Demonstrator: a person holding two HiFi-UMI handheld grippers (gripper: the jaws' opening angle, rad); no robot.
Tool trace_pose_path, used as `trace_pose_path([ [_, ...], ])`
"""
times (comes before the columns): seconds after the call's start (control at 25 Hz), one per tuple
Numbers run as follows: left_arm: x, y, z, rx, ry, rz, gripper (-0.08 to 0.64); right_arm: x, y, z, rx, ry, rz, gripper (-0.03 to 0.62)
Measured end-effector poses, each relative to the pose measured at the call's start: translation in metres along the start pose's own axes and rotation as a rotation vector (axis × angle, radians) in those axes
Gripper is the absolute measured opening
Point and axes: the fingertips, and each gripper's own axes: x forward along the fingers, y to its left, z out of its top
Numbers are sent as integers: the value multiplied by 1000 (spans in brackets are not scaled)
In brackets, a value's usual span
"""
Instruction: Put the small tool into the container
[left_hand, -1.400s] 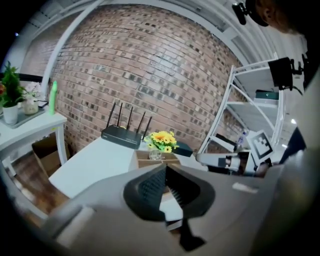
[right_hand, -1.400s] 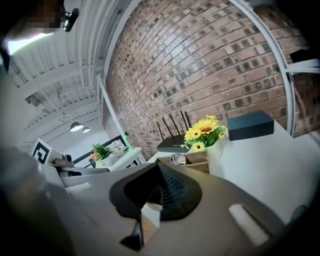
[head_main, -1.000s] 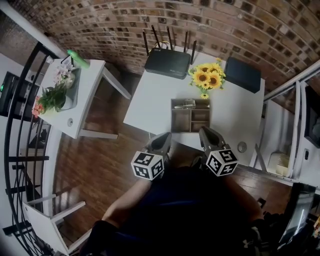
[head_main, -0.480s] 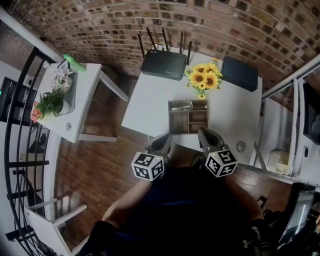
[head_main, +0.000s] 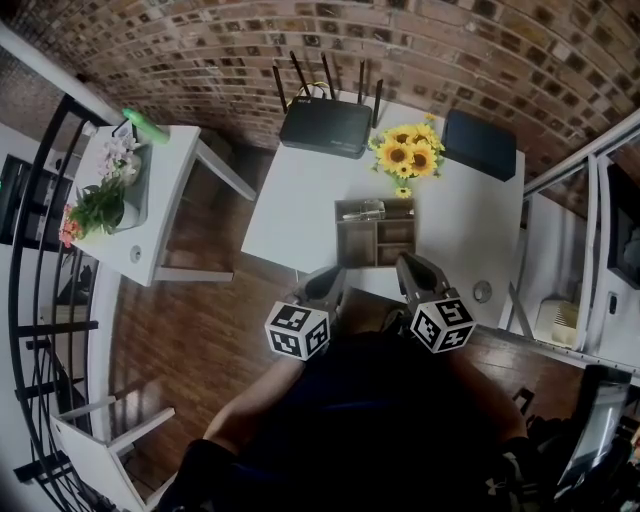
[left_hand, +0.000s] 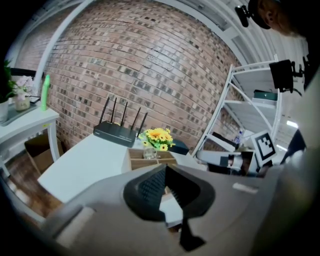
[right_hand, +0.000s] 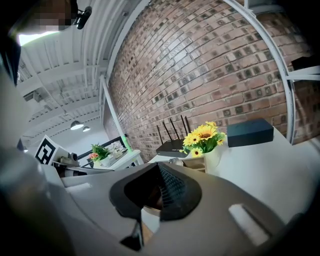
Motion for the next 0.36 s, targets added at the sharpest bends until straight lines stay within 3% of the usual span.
trace_pose_path([
  [0.16, 2, -7, 3, 65, -9, -5, 3, 0, -1, 0, -3, 0, 0, 11],
  [0.36, 4, -7, 5, 56, -7, -7, 3, 1, -1, 2, -9, -7, 5, 11],
])
